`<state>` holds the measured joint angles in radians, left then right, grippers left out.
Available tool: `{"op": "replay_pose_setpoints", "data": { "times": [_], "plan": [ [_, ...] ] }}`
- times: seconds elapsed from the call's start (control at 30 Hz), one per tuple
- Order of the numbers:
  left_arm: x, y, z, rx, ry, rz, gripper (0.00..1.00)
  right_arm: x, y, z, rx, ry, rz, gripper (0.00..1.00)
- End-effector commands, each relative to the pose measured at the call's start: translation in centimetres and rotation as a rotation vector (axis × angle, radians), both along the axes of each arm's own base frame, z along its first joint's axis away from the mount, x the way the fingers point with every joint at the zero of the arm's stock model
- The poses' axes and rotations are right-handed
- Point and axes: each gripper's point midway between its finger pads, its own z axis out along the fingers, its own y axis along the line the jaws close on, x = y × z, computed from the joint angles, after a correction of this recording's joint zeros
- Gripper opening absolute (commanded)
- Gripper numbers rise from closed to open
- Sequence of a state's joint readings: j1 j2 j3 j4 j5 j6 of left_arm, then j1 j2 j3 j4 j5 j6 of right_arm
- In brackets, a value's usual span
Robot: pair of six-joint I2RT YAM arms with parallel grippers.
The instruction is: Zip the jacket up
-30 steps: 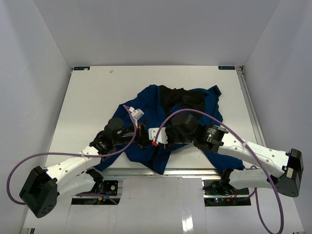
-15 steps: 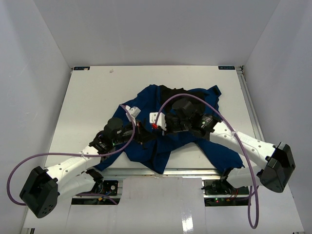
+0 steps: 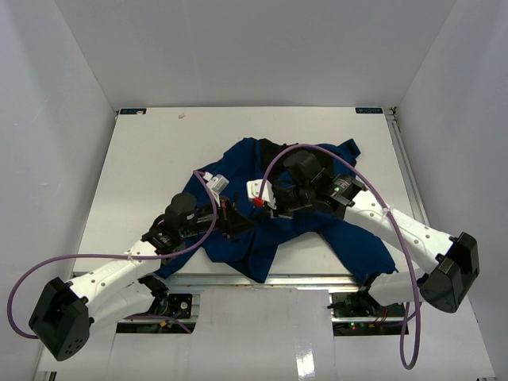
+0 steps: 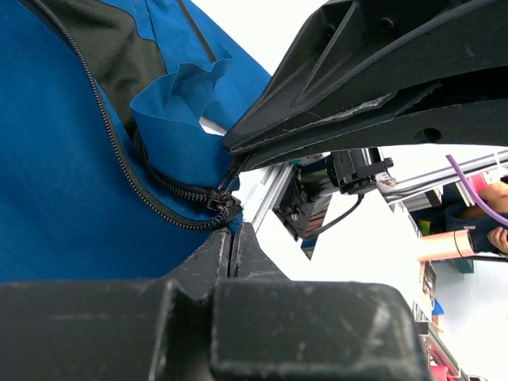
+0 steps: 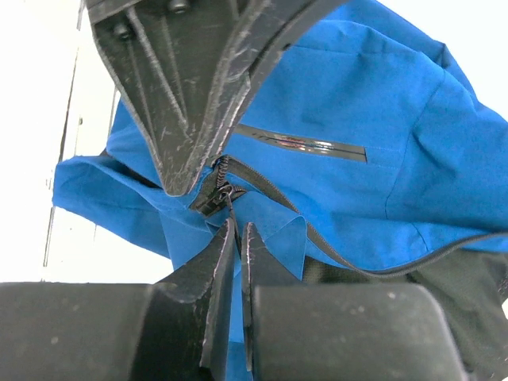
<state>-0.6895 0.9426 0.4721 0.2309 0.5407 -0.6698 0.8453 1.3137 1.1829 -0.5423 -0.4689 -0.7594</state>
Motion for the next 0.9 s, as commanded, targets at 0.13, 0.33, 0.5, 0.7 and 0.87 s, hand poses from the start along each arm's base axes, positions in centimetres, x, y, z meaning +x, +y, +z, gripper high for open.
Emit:
{"op": "replay_pose_setpoints", "data": {
  "times": [0.13,0.33,0.5,0.7,0.87],
  "plan": [
    [-6.9,-0.7,0.5,-0.013,0.078,-0.338,0.00,6.3,1.9,8.1,0.086,-0.456,0.035,0.08],
    [-7.1,-0.6,0.7,0.000,0.072,-0.348,0.00,7.0,1.7,6.3,-0.026,-0.468,0.094,0.08],
    [-7.1,-0.5,0.7,0.022,0.073,-0.350,0.00,7.0,2.3,7.0,-0.009,-0.444,0.125,0.08],
    [-7.4,-0.2,0.9,0.023,0.059,-0.354,0.00,9.1,1.6,5.9,-0.053,-0.463,0.064,0.08],
    [-7.4,-0.2,1.3,0.025,0.044,-0.356,0.00,11.5,1.6,6.2,-0.025,-0.510,-0.015,0.08]
  ]
}}
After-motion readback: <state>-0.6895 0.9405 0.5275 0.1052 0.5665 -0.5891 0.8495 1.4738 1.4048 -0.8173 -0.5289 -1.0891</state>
